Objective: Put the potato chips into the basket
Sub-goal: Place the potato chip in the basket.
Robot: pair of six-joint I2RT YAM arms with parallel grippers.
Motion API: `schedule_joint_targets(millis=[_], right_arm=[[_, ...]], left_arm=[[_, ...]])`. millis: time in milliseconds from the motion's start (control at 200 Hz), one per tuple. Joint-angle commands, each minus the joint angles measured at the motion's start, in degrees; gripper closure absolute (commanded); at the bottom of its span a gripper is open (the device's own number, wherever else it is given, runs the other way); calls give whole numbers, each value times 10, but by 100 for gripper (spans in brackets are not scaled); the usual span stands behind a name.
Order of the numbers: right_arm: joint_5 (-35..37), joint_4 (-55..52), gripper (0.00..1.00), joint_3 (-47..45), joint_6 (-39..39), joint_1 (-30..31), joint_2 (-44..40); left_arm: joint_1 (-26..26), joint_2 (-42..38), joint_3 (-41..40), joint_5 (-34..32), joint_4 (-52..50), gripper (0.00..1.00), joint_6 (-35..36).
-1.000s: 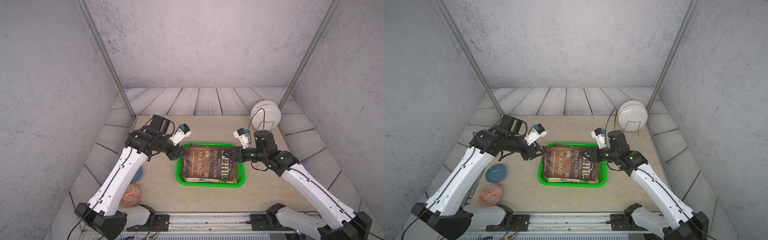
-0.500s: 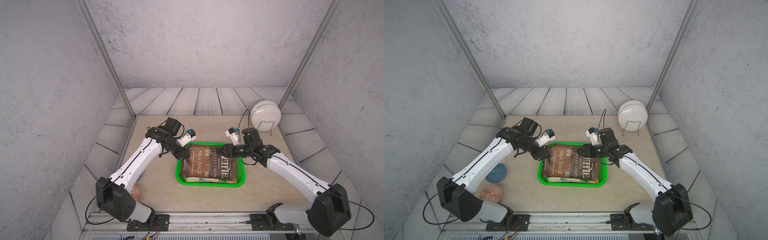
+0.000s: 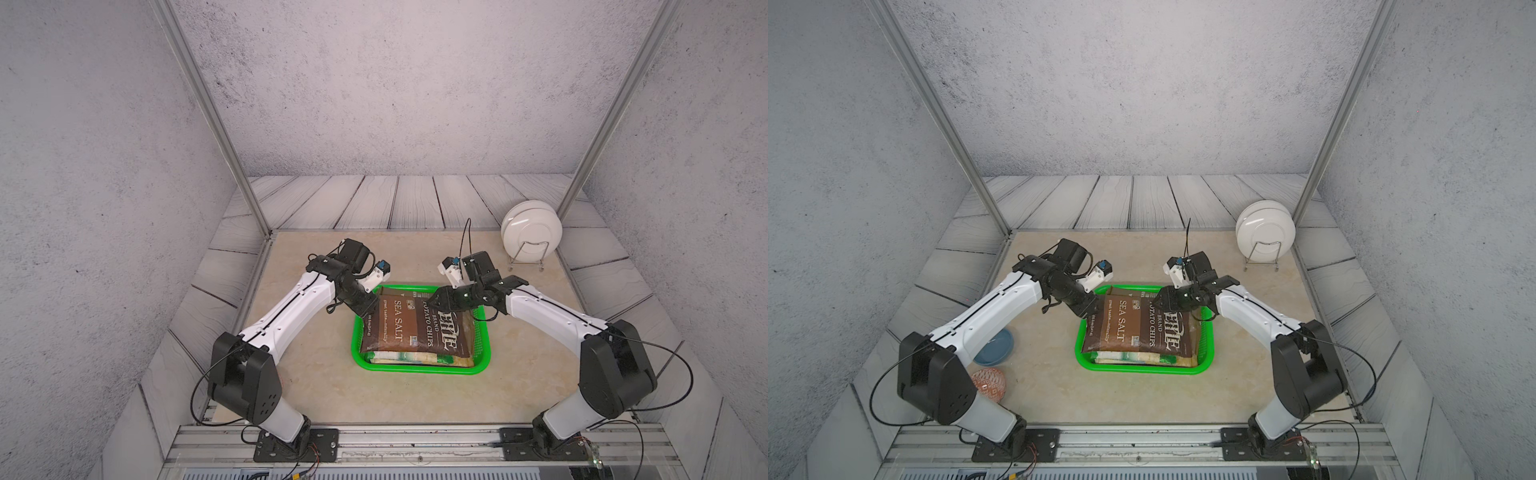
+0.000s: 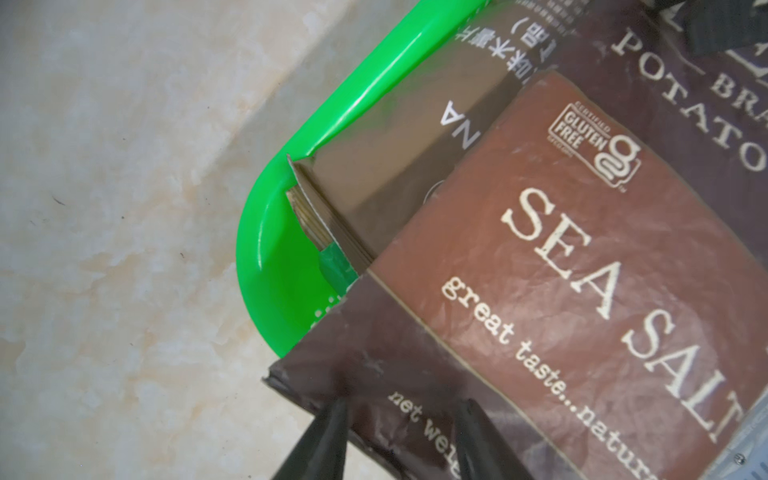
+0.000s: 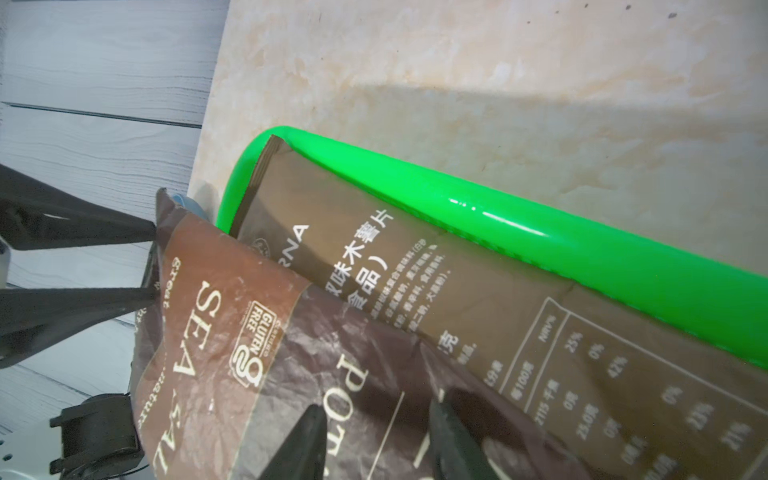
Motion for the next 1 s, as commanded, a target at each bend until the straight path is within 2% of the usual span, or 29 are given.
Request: schedule_joint_targets(millis=[0, 305, 440, 555, 801, 881, 996], right_arm=[[17, -16, 55, 18, -14, -2, 12], [19, -44, 55, 33, -10, -2, -41], [8, -62, 55, 36, 9, -2, -81], [4, -64, 55, 23, 26, -2, -128], [-1, -59, 53, -25, 51, -2, -219], [19, -57, 52, -44, 52, -2, -248], [91, -48, 50, -73, 40, -2, -297]], left_arm=[[4, 3, -14, -18, 2, 52, -1], [4, 1, -38, -25, 6, 51, 14], [4, -11, -41, 1, 0, 49, 17], [4, -23, -34, -16, -1, 48, 19], [5, -57, 1, -6, -44, 40, 21], [7, -75, 5, -9, -53, 37, 17], [16, -102, -1, -4, -51, 30, 7]])
